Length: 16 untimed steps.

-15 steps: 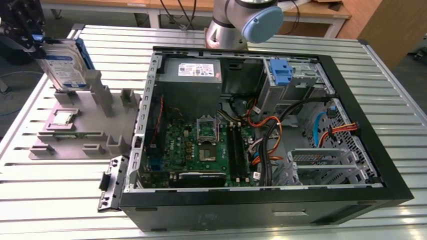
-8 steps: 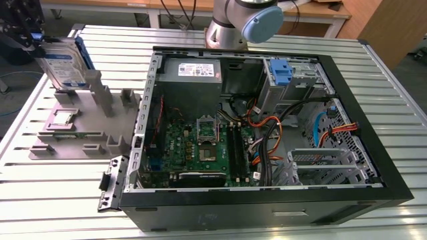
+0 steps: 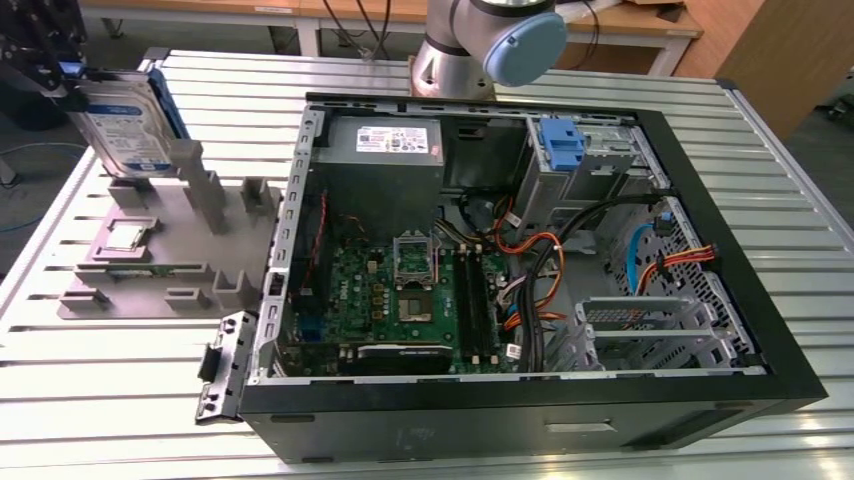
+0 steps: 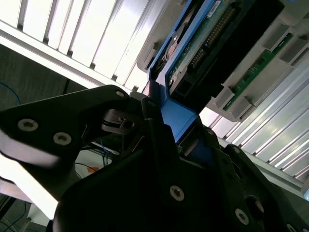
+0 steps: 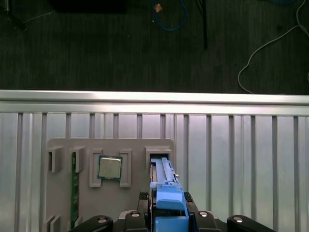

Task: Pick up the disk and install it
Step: 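Pick up the disk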

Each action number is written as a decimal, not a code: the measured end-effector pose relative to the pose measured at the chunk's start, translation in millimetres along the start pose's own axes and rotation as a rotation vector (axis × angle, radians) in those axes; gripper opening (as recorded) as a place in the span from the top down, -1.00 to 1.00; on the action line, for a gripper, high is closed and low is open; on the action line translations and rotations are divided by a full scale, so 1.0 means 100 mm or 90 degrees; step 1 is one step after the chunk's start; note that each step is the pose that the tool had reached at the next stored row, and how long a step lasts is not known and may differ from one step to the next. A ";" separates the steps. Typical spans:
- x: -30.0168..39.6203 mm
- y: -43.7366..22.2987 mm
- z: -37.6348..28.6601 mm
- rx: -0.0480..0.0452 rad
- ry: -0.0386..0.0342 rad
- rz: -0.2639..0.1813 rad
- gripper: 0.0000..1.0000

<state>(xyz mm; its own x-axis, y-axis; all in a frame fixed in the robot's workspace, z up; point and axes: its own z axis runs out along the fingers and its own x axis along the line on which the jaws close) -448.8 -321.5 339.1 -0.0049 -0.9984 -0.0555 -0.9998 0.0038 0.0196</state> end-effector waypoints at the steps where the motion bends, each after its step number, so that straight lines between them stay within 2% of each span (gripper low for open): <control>1: 0.000 0.000 -0.006 0.0000 0.0000 0.000 0.26; 16: -0.006 0.002 -0.106 -0.0001 0.0000 0.000 0.26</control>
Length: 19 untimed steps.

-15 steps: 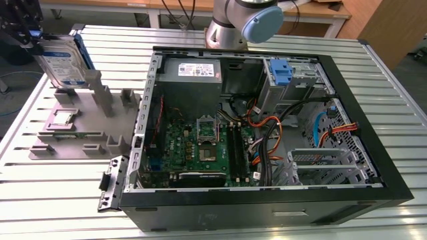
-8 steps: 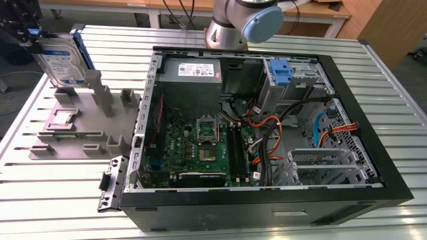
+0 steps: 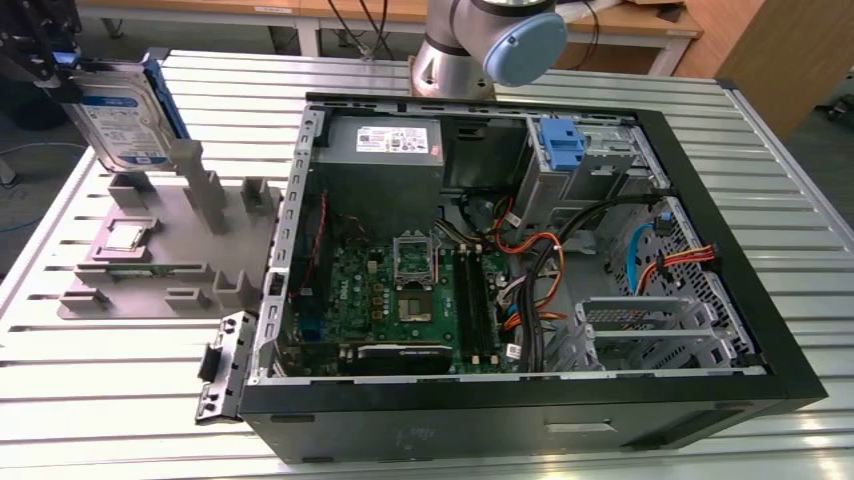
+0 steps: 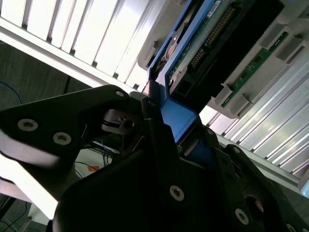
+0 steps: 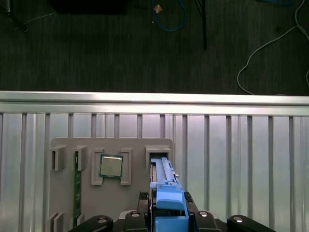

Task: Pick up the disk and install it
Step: 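Pick up the disk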

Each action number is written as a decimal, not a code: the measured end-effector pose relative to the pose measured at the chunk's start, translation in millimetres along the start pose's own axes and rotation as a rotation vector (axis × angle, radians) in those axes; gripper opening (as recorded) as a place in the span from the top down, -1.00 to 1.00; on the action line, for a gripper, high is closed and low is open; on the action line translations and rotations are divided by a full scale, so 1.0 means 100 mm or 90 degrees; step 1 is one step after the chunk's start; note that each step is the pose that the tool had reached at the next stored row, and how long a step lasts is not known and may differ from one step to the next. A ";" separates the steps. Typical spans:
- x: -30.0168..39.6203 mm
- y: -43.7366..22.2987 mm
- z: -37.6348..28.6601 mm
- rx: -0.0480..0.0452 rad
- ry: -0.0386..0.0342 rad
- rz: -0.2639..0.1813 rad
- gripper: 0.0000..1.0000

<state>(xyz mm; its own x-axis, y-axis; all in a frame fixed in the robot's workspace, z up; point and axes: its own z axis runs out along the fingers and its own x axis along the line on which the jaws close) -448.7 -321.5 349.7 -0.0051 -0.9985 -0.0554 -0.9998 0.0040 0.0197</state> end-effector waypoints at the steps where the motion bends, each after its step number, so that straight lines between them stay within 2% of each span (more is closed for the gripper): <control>1: 0.000 0.000 -0.003 0.0001 0.0000 0.000 0.26; 19: -0.003 0.001 -0.052 0.0000 0.0000 0.000 0.26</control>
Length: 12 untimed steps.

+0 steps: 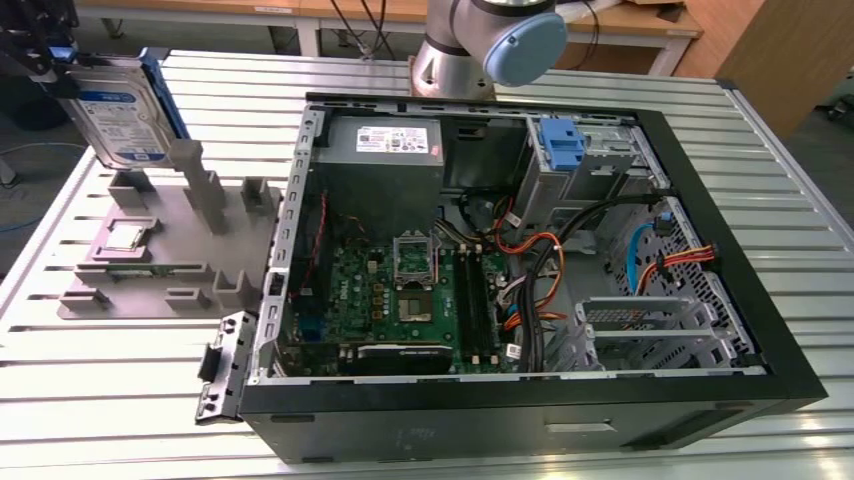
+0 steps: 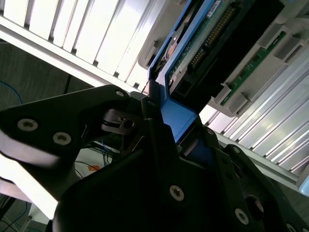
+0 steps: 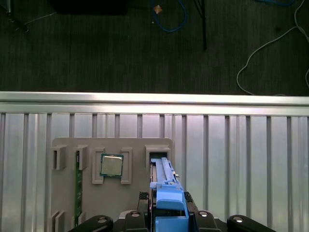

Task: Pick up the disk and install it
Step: 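Pick up the disk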

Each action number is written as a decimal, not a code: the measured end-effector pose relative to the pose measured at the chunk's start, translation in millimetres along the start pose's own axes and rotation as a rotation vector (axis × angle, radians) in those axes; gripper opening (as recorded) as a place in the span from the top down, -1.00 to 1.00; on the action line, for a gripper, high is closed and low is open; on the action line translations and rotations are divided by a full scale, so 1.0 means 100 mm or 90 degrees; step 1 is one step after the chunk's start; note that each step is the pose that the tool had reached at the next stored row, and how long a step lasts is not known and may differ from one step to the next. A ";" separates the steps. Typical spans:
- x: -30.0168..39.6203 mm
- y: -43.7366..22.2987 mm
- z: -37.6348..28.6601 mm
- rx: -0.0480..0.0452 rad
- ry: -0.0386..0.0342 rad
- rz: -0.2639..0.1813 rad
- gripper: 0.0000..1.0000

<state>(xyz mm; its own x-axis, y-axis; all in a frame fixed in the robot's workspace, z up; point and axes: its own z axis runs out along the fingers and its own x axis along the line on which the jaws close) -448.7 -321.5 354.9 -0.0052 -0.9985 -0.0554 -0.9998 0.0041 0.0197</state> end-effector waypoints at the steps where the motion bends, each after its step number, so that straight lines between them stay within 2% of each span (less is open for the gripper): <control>1: 0.000 0.000 -0.004 0.0000 0.0000 0.000 0.26; 12: -0.002 0.001 -0.032 0.0001 0.0000 0.000 0.26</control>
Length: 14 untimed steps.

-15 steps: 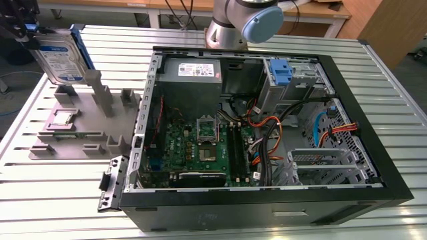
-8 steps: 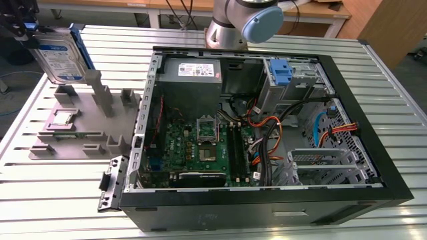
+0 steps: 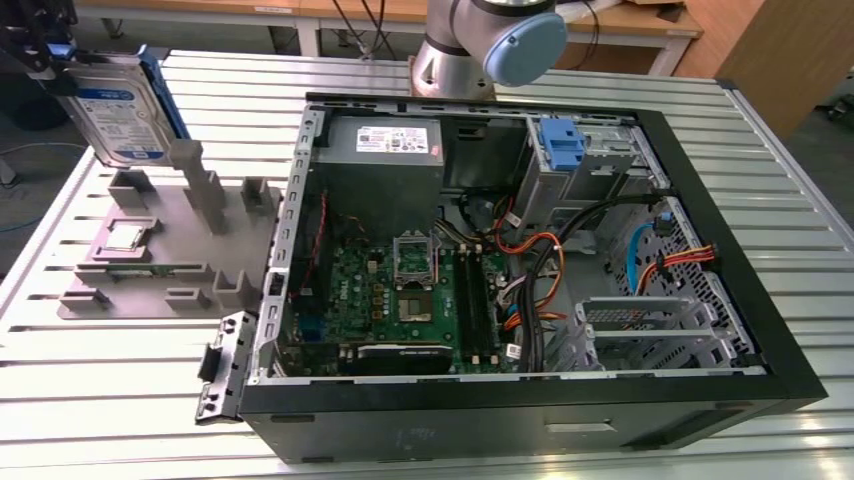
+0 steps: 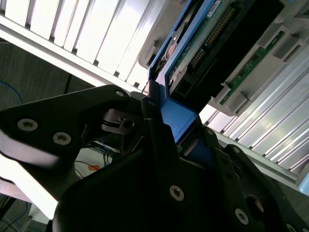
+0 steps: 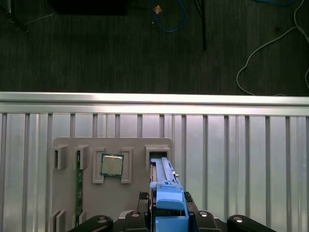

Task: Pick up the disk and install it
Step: 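Pick up the disk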

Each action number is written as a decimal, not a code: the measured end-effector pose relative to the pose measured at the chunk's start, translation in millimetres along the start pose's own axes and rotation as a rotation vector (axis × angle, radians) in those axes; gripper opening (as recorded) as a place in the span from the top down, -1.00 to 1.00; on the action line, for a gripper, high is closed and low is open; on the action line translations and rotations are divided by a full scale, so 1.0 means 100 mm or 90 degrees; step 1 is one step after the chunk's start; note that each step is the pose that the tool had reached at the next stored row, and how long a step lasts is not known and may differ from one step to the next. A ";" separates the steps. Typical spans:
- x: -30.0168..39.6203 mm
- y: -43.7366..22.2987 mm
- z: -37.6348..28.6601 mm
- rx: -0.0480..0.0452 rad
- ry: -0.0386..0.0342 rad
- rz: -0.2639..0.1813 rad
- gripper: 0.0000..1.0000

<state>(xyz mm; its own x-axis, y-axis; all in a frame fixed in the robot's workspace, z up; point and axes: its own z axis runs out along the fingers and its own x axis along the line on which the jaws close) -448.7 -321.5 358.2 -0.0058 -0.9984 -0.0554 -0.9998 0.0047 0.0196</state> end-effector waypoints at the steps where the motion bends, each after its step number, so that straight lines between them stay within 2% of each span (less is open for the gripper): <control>1: 0.000 0.000 -0.001 0.0000 0.0000 0.000 0.26; 14: -0.003 0.001 -0.048 0.0001 -0.0001 0.000 0.26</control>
<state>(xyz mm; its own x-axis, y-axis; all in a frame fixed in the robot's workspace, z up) -448.7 -321.5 363.0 -0.0061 -0.9984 -0.0555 -0.9998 0.0050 0.0194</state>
